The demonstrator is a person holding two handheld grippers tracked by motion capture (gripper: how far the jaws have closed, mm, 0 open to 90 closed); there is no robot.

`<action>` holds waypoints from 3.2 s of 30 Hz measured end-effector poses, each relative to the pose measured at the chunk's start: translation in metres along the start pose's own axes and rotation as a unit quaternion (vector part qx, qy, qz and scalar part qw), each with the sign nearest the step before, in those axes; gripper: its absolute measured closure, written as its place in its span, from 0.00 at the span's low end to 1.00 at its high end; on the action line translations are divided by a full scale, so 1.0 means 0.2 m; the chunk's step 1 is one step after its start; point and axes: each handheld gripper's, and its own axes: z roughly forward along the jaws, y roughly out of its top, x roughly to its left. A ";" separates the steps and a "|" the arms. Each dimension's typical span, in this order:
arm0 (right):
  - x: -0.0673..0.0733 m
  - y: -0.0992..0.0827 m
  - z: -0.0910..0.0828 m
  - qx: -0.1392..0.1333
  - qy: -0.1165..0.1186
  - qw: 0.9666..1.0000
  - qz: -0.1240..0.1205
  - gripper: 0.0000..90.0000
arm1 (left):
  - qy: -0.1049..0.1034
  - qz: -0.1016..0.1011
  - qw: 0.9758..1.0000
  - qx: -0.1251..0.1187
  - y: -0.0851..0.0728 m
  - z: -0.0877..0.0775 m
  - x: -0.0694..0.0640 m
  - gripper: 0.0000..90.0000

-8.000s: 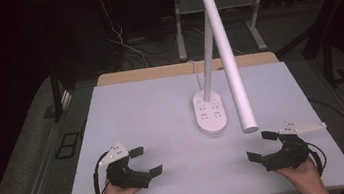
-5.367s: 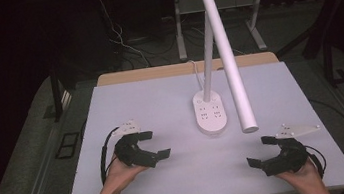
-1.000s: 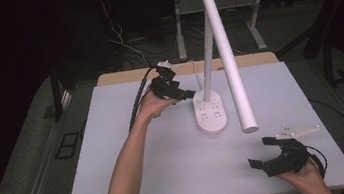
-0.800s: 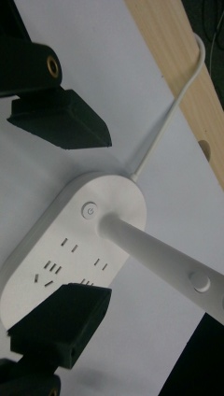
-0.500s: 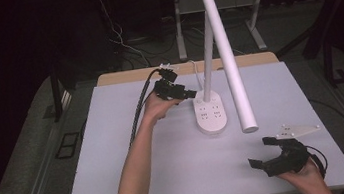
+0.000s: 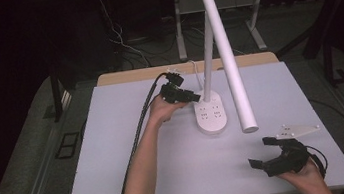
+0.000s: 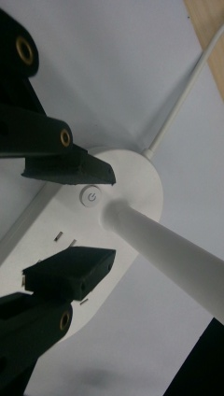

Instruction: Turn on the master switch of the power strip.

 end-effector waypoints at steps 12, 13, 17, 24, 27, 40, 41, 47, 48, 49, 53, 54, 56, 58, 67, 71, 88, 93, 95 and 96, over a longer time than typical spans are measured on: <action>0.00 -0.01 -0.01 0.000 0.000 1.000 0.001 0.00 | -0.015 -0.036 0.999 -0.019 -0.02 0.07 0.02 0.91; 0.00 -0.01 -0.01 0.000 0.000 1.000 0.001 0.00 | -0.014 -0.041 0.999 -0.020 -0.02 0.07 0.02 0.94; 0.00 -0.01 -0.01 0.001 0.001 1.000 0.002 0.00 | -0.002 -0.051 0.998 -0.036 -0.02 0.09 0.02 0.99; -0.01 -0.01 0.00 0.000 0.000 1.000 -0.002 0.00 | 0.007 -0.056 0.998 -0.029 -0.03 0.12 0.03 0.99; 0.00 -0.01 0.00 0.001 0.001 1.000 -0.002 0.00 | 0.011 -0.056 0.998 -0.028 -0.03 0.13 0.02 0.99; 0.00 0.00 0.01 0.003 0.005 1.000 -0.003 0.00 | 0.030 -0.042 0.999 -0.015 -0.03 0.16 0.00 1.00; 0.00 0.00 0.01 0.004 0.005 1.000 -0.002 0.00 | 0.030 -0.042 0.999 -0.015 -0.03 0.16 0.00 1.00; 0.00 0.00 0.00 0.002 0.005 1.000 -0.004 0.00 | 0.033 -0.036 0.999 -0.016 -0.03 0.17 -0.01 1.00; 0.00 0.00 0.00 0.001 0.005 1.000 -0.003 0.00 | 0.034 -0.034 0.999 -0.014 -0.03 0.17 -0.01 1.00; 0.00 0.00 0.00 0.002 0.005 1.000 -0.004 0.00 | 0.034 -0.029 0.999 -0.010 -0.03 0.16 -0.01 1.00; -0.01 0.00 0.00 0.000 0.003 1.000 -0.006 0.00 | 0.026 -0.050 0.998 -0.009 -0.03 0.16 0.00 1.00; -0.01 0.00 0.00 0.000 0.003 1.000 -0.006 0.00 | 0.026 -0.048 0.998 -0.007 -0.03 0.16 0.00 1.00; 0.00 0.00 0.00 0.000 0.004 1.000 -0.005 0.00 | 0.029 -0.053 0.998 -0.009 -0.03 0.16 -0.01 1.00; -0.01 0.00 0.00 0.001 0.003 1.000 -0.005 0.00 | 0.036 -0.049 0.998 -0.007 -0.03 0.17 -0.02 1.00; 0.00 0.00 -0.01 -0.001 0.002 1.000 -0.004 0.00 | 0.055 -0.043 0.998 0.005 -0.03 0.17 -0.04 1.00; 0.00 0.00 -0.01 -0.001 0.001 1.000 -0.003 0.00 | 0.061 -0.037 0.997 0.012 -0.02 0.17 -0.05 1.00; -0.02 0.00 0.00 0.002 0.000 1.000 0.000 0.00 | 0.064 -0.024 0.997 -0.022 0.02 0.06 -0.05 1.00; -0.02 0.00 0.00 0.001 -0.002 1.000 -0.001 0.00 | 0.061 -0.017 0.998 -0.030 0.04 -0.01 -0.06 1.00; -0.02 0.00 0.00 0.000 -0.002 1.000 -0.001 0.00 | 0.057 -0.013 0.998 -0.031 0.04 -0.04 -0.06 1.00; -0.02 0.00 0.00 0.000 -0.002 1.000 0.000 0.00 | 0.058 -0.010 0.998 -0.036 0.05 -0.05 -0.07 1.00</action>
